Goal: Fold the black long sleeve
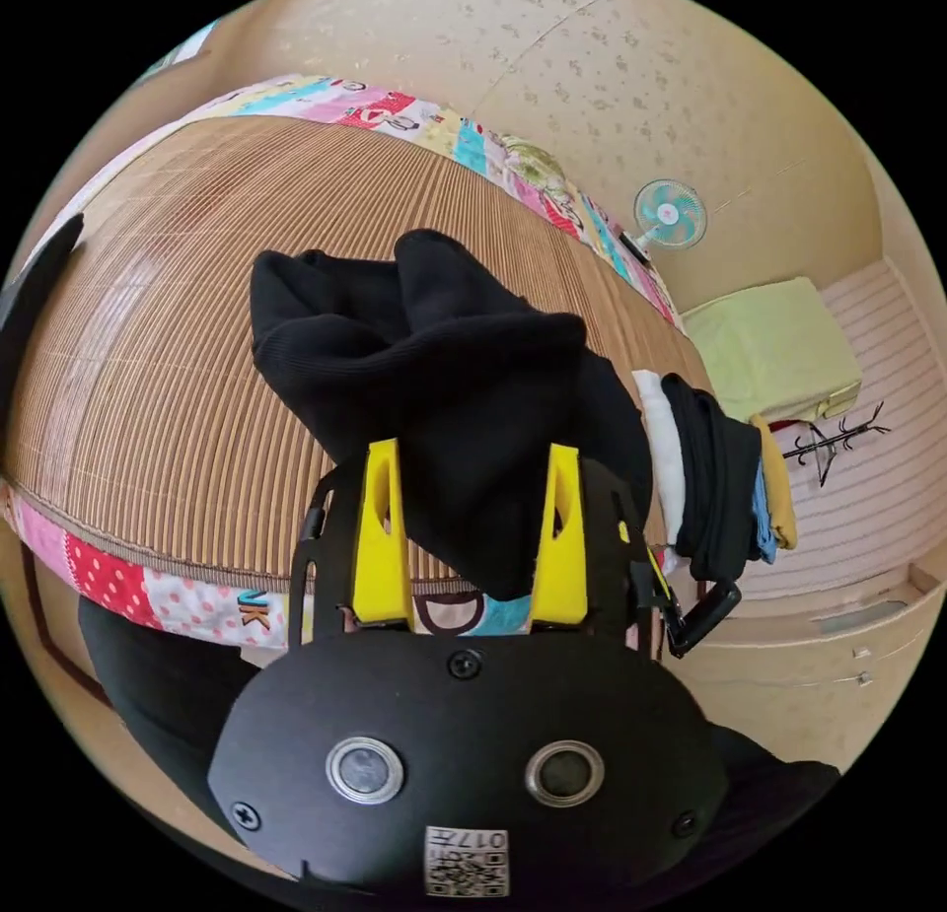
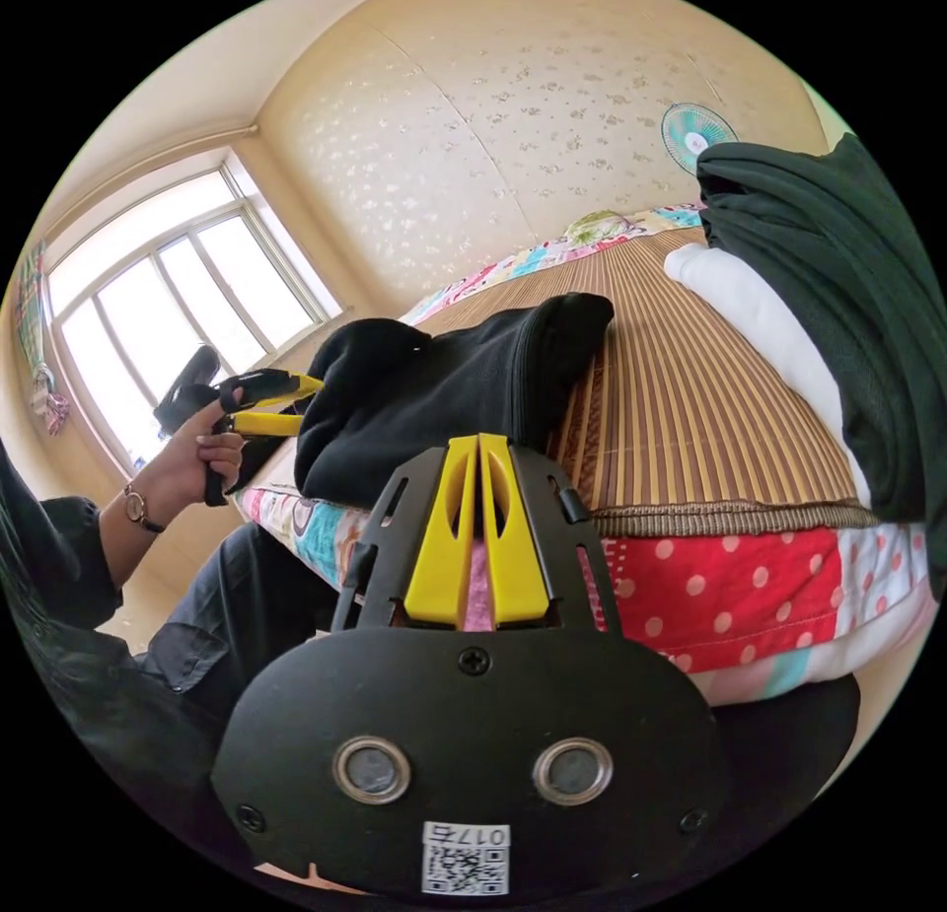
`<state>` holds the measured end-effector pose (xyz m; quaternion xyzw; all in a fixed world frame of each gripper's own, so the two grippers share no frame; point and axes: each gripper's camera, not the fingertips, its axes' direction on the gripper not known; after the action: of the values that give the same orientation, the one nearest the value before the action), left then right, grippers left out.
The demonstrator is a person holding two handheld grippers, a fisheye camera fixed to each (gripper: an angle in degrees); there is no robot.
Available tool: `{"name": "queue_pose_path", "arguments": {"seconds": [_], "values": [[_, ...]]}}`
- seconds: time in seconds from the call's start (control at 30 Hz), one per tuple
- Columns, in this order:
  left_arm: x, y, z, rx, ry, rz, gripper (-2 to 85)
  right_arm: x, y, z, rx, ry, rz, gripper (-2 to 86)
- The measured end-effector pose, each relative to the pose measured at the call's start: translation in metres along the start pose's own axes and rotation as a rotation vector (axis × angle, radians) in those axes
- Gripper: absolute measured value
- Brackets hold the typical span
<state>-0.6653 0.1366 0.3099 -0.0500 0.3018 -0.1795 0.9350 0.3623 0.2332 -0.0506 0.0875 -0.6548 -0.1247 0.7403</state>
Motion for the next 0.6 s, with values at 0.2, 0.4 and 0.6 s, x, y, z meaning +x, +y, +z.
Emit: {"name": "queue_pose_path", "arguments": {"seconds": [0.2, 0.4, 0.6], "values": [[-0.075, 0.080, -0.054, 0.314, 0.276, -0.053, 0.8, 0.006, -0.002, -0.003, 0.011, -0.001, 0.007, 0.4], [-0.151, 0.113, -0.083, 0.274, 0.278, -0.204, 10.5, 0.011, -0.006, -0.005, 0.028, 0.006, 0.015, 0.4], [-0.110, 0.000, -0.106, 0.203, 0.360, 0.200, 20.1, 0.016, -0.008, -0.007, 0.033, 0.001, 0.007, 0.3]]}}
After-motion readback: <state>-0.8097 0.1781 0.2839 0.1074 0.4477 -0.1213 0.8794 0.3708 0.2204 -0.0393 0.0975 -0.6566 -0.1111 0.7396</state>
